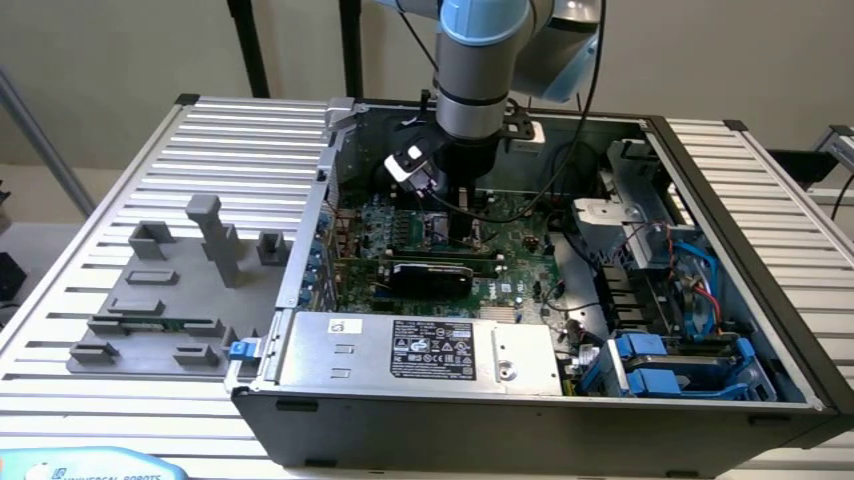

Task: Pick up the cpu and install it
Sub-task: 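Place the cpu into insertion slot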

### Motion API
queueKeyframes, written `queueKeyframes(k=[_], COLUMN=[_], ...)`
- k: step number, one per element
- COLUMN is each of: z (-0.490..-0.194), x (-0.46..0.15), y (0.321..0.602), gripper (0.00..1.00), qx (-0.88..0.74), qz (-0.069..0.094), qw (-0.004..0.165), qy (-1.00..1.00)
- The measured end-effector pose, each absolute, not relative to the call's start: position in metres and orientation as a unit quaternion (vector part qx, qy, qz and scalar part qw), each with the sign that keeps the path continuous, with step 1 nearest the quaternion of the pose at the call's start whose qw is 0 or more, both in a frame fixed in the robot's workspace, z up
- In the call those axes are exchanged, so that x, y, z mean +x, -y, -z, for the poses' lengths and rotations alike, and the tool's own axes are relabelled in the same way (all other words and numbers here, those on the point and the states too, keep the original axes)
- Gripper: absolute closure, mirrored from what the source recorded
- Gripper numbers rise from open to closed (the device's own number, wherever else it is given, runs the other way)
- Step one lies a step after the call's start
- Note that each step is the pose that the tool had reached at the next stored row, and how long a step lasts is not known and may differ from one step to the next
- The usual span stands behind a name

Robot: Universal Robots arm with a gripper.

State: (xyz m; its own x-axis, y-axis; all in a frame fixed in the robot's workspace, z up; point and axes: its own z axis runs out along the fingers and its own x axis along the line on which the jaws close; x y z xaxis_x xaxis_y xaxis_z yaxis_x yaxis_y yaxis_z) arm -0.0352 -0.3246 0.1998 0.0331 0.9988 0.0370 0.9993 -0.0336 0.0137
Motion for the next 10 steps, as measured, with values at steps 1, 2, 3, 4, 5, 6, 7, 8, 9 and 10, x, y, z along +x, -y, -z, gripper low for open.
queueKeyframes(k=[1, 2, 3, 4, 5, 6, 7, 8, 9, 10], z=[-0.1998, -0.1998, -0.1998, -0.1998, -0.1998, -0.1998, -0.1998, -0.1998, -0.1997, -0.1997], x=[-0.0352, -0.0352, -0.0352, -0.0352, -0.0352, -0.0352, -0.0352, -0.0353, -0.0352, -0.0352], y=[0.3246, 0.3246, 0.3246, 0.3246, 0.3246, 0.3246, 0.3246, 0.3246, 0.3246, 0.3246], gripper=[0.37, 0.37, 0.37, 0.37, 0.37, 0.37, 0.37, 0.37, 0.37, 0.37], qx=[-0.719, -0.719, -0.719, -0.719, -0.719, -0.719, -0.719, -0.719, -0.719, -0.719], qz=[0.019, 0.02, 0.02, 0.021, 0.022, 0.022, 0.022, 0.023, 0.023, 0.023], qw=[0.009, 0.009, 0.01, 0.011, 0.012, 0.012, 0.012, 0.013, 0.013, 0.013], qy=[0.695, 0.695, 0.695, 0.695, 0.695, 0.695, 0.695, 0.695, 0.695, 0.695])
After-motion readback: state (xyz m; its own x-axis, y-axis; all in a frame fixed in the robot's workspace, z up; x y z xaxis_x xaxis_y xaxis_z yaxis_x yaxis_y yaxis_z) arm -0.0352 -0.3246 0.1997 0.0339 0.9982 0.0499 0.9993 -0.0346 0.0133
